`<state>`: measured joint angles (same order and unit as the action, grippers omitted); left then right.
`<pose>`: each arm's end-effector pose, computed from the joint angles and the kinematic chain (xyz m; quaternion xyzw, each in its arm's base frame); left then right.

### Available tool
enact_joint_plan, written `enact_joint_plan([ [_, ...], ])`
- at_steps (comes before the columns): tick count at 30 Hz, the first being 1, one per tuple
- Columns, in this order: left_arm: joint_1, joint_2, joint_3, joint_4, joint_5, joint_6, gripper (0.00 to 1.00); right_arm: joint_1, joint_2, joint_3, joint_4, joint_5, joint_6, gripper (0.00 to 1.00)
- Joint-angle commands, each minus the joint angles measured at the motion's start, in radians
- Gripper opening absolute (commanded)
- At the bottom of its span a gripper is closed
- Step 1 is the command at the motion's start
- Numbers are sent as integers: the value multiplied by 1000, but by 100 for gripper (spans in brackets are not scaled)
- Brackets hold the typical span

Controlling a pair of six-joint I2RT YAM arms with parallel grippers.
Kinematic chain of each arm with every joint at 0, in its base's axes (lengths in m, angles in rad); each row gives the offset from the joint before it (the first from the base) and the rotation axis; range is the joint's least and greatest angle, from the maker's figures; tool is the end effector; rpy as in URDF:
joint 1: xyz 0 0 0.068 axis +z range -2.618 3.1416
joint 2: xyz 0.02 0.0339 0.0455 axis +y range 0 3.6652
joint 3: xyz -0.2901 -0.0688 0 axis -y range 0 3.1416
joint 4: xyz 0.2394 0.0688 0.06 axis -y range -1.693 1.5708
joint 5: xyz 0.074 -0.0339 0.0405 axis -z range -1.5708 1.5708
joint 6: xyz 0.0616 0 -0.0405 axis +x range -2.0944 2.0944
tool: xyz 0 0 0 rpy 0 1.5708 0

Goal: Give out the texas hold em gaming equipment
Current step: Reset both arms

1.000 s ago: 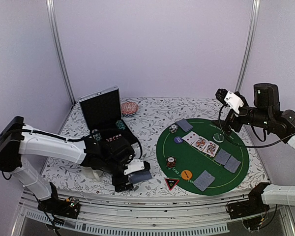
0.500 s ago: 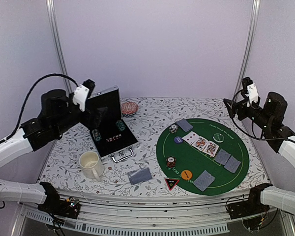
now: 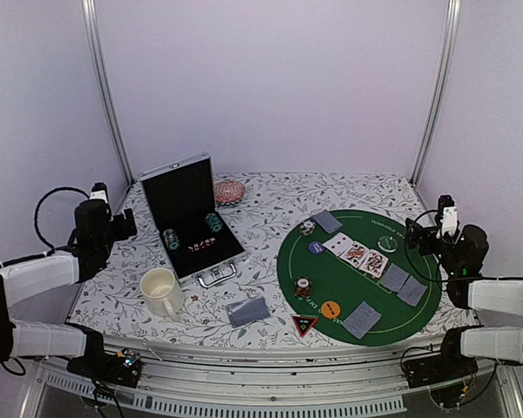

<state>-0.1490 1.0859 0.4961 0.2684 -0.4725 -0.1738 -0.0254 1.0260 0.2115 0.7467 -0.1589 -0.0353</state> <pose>0.2409 -0.0078 0.2462 -0.1467 0.7869 0.0960 0.5917 0.2123 0.0044 0.2195 -0.0578 0.7281 0.0373 0.6820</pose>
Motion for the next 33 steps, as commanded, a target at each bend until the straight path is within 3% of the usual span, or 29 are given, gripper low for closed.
enact_joint_plan([
  [1,14,54,-142,327,-54,-20,98,-59,152,-75,362,-9,25,99],
  [6,16,167,-285,704,-31,59,98,-100,307,-77,557,-61,59,99],
  [8,16,182,-281,736,-25,82,98,-101,385,-69,614,-111,75,99],
  [11,21,283,-370,1113,19,205,98,-104,539,-95,842,-150,64,99],
  [13,38,398,-358,1215,30,212,98,-104,509,-75,738,-156,56,99],
  [15,38,451,-320,1169,142,230,98,-104,522,-48,715,-160,56,99],
  [17,44,489,-290,1174,119,242,98,-105,519,-11,642,-167,53,99],
  [19,61,460,-271,1066,139,197,98,-105,519,-6,628,-161,55,99],
  [33,76,473,-270,1086,157,200,98,-102,517,-8,629,-135,63,99],
])
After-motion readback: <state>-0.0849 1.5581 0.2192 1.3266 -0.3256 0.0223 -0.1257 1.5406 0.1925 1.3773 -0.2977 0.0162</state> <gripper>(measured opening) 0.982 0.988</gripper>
